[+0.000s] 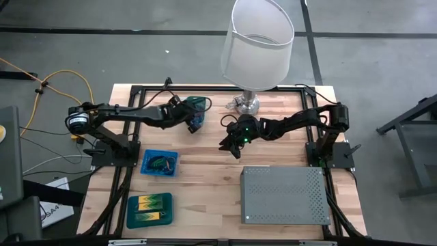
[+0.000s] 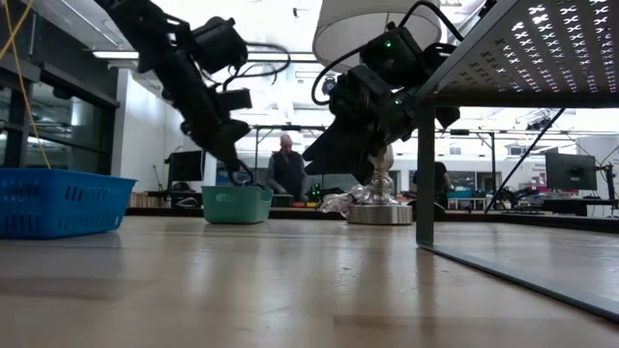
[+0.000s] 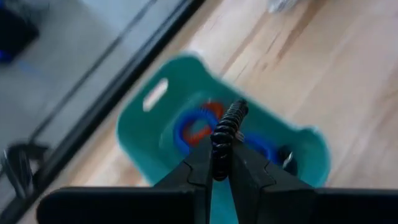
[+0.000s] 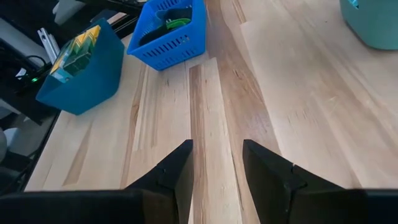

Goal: Pick & Place Office Desk Supplies
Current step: Put the black spring rubberband into the green bin, then move the bins to the center of the table

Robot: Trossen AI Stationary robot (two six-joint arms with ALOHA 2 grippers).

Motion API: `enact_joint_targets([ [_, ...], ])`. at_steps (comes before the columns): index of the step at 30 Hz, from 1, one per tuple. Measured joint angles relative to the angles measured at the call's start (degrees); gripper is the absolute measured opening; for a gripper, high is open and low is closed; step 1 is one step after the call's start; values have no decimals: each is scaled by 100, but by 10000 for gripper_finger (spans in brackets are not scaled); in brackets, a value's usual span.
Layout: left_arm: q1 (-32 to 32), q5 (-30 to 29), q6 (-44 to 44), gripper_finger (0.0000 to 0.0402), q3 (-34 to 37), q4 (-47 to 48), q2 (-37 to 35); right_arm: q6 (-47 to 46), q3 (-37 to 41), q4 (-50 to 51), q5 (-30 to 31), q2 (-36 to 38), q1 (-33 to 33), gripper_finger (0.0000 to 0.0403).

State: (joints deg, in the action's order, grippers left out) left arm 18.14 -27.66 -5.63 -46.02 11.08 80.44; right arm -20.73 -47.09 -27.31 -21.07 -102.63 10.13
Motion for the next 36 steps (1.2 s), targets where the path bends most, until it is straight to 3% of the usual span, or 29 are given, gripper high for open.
enact_joint_targets([
  [6,128,352,-512,28,0,715,0,0,0,3,0,0,0,126],
  [17,126,359,-493,32,0,751,0,0,0,4,10,0,0,126],
  [28,124,363,-489,106,0,736,0,0,0,4,7,0,0,126],
  [36,124,372,-483,116,0,730,0,0,0,5,-3,0,0,126],
])
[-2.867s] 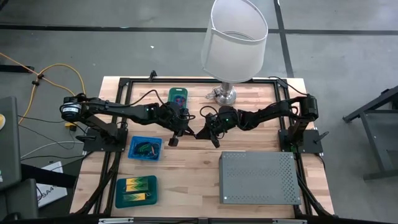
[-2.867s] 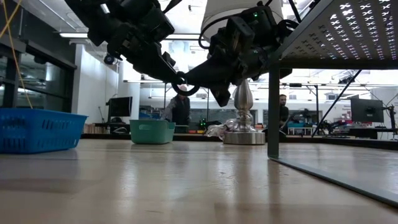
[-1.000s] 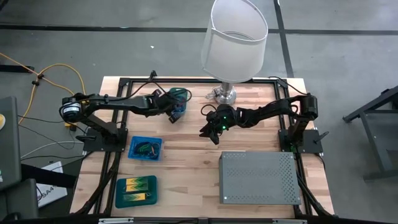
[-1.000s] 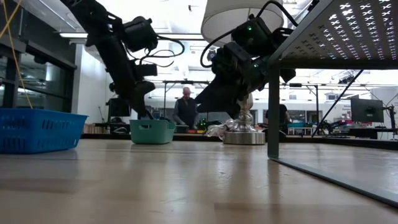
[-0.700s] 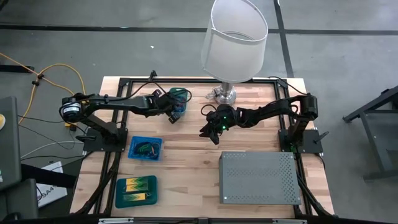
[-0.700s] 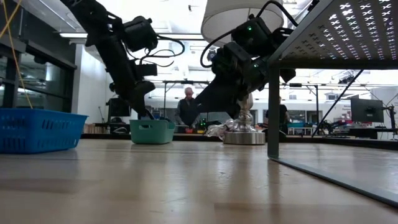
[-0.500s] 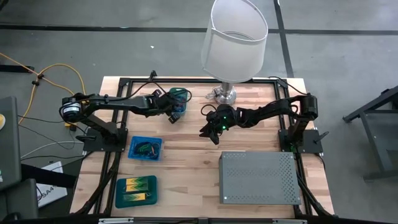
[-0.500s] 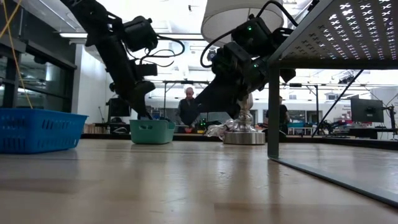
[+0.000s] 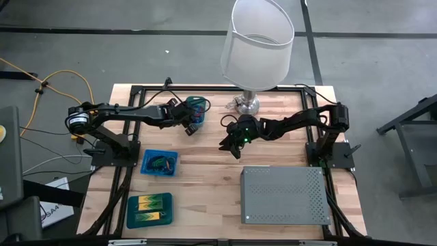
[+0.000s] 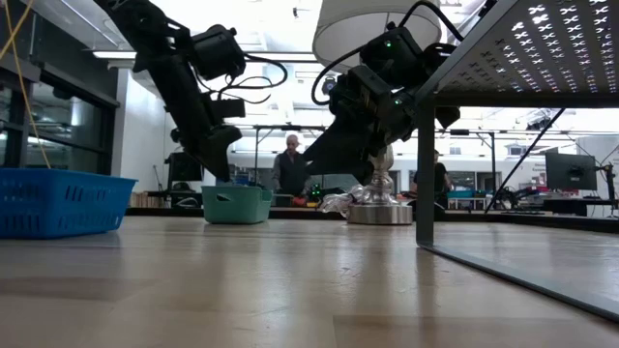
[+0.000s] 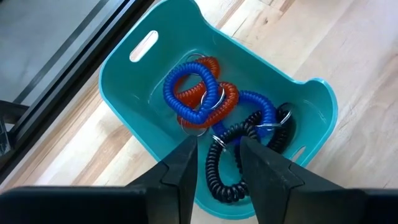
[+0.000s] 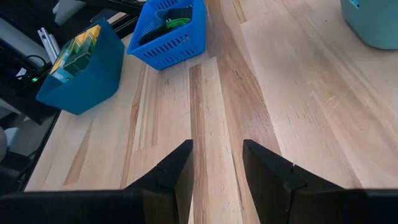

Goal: Pick & Place Office Desk Supplies
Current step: Move the bins to the center of the table

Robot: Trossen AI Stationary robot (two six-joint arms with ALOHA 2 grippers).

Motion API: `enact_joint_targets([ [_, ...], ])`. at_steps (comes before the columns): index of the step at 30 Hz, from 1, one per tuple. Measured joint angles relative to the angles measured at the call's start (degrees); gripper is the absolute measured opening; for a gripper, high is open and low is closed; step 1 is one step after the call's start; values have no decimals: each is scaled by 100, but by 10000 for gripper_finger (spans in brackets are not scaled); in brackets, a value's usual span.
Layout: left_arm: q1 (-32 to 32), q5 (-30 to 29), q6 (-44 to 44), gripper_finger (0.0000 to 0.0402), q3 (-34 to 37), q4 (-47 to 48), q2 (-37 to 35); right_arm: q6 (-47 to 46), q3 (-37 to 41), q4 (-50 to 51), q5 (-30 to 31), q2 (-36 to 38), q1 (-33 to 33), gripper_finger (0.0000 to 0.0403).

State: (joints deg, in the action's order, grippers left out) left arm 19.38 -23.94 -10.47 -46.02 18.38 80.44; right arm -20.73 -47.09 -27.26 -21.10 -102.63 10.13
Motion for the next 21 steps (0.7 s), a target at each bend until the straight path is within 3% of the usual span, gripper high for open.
enact_joint_targets([
  [9,-248,19,640,116,0,-905,0,0,0,-21,-3,0,0,126],
  [16,-852,881,1087,116,0,-1689,0,0,0,-27,-2,0,0,126],
  [21,-1357,915,1397,116,0,-1949,0,0,0,-29,-2,0,0,126],
])
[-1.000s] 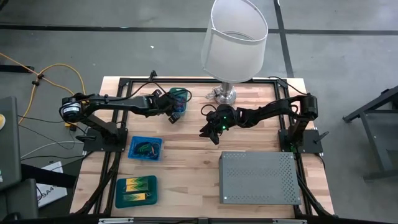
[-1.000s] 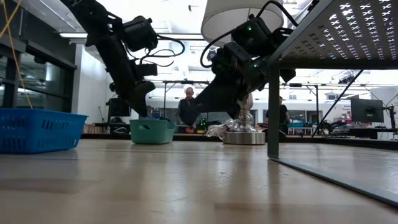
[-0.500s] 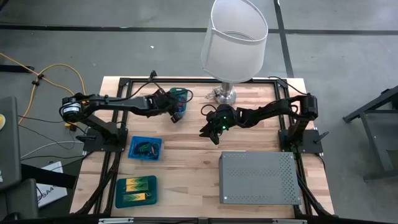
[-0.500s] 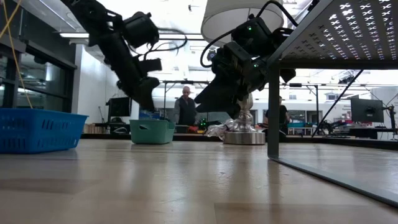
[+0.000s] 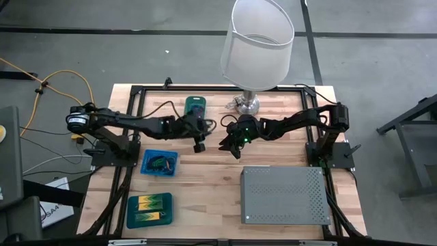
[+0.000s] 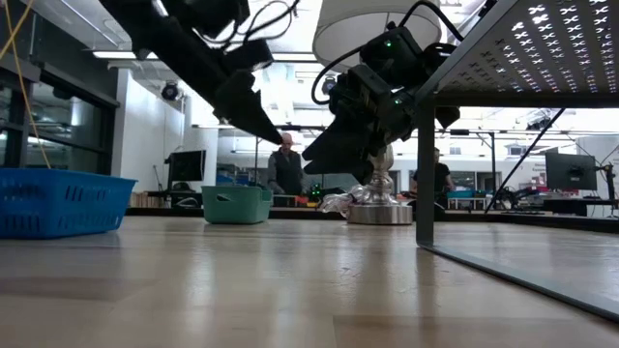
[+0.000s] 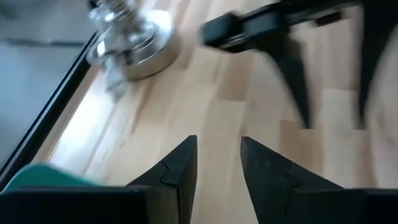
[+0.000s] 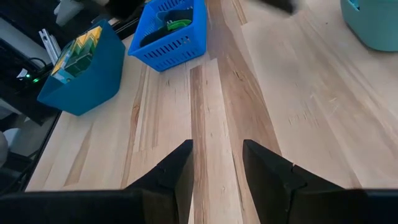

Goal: Pick & Place Office Desk Supplies
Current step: Move the bins to the center of the table

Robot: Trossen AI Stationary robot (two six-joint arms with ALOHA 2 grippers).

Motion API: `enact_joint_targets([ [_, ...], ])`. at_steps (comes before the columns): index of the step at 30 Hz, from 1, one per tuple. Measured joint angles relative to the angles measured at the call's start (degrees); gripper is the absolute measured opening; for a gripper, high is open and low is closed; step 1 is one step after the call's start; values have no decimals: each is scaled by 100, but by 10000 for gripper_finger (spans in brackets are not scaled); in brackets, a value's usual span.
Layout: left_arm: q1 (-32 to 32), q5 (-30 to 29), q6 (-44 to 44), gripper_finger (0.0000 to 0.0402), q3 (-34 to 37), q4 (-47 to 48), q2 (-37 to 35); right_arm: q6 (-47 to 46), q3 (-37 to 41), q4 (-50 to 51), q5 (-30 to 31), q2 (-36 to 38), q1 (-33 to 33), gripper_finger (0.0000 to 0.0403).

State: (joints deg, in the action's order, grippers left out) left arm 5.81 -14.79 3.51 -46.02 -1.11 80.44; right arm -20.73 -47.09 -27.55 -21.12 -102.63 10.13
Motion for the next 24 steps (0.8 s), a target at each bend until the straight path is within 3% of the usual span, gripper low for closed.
enact_joint_targets([
  [13,-416,-28,227,116,-2,-78,0,0,0,-2,-16,0,0,126],
  [24,-414,-26,241,116,-2,-98,0,123,-13,378,-622,495,-75,126],
])
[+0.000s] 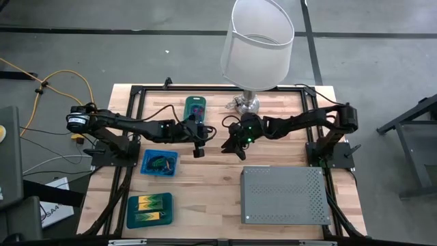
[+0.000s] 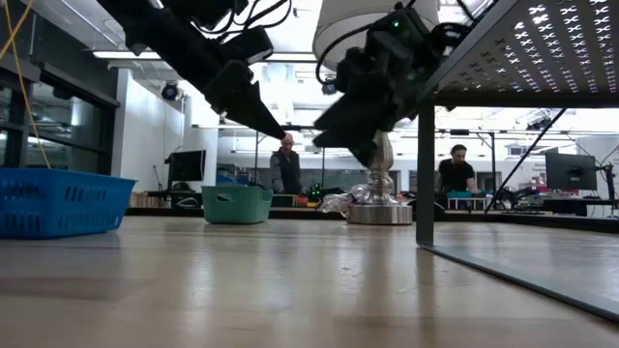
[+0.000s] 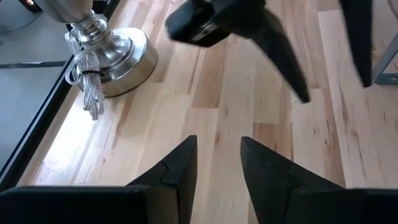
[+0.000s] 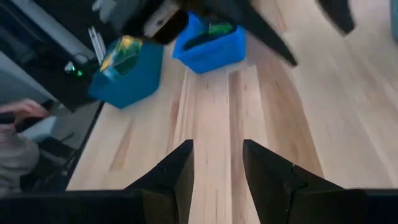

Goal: Pick & Place Office Desk Supplies
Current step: Move the bins to the center of the table

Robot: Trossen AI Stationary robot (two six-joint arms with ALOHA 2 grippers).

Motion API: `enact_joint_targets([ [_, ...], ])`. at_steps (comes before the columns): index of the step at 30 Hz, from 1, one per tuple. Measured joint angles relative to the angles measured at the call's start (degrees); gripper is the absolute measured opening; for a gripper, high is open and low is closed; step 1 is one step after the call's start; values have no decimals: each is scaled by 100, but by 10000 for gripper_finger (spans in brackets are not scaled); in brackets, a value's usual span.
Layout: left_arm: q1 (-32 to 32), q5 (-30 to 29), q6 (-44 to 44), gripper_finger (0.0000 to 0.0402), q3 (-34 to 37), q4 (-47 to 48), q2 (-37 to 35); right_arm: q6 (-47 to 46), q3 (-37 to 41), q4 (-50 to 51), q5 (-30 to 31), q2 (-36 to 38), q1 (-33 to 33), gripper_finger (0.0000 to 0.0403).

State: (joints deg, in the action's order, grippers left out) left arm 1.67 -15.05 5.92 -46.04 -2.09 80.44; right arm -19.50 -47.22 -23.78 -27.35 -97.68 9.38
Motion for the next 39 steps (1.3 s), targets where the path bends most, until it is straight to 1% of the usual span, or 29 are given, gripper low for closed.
enact_joint_targets([
  [2,0,0,-16,116,0,-9,0,20,23,351,14,272,-65,126],
  [4,0,0,-5,116,0,-9,0,105,-2,335,91,454,-211,126],
  [7,0,0,0,116,0,-11,0,163,20,704,247,910,-425,126],
  [9,0,0,-16,116,0,-41,0,249,0,730,501,1166,-643,126],
  [15,0,2,-18,116,0,-156,0,366,10,1377,1335,2085,-1159,126],
  [17,0,2,-23,116,0,-162,0,469,12,1479,1380,2325,-1290,126],
  [21,0,2,-31,116,0,-192,0,599,12,1981,1512,2838,-1400,126],
  [28,2,4,-31,116,0,-245,0,1039,28,2856,2356,3426,-1508,126],
  [33,0,7,-31,116,0,-288,0,1043,581,2529,2885,4043,-1416,126],
  [37,1,7,-31,116,0,-317,0,928,1238,2289,3305,4770,-1262,126],
  [39,2,9,-31,116,0,-315,0,923,1630,2135,3390,5192,-1255,126],
])
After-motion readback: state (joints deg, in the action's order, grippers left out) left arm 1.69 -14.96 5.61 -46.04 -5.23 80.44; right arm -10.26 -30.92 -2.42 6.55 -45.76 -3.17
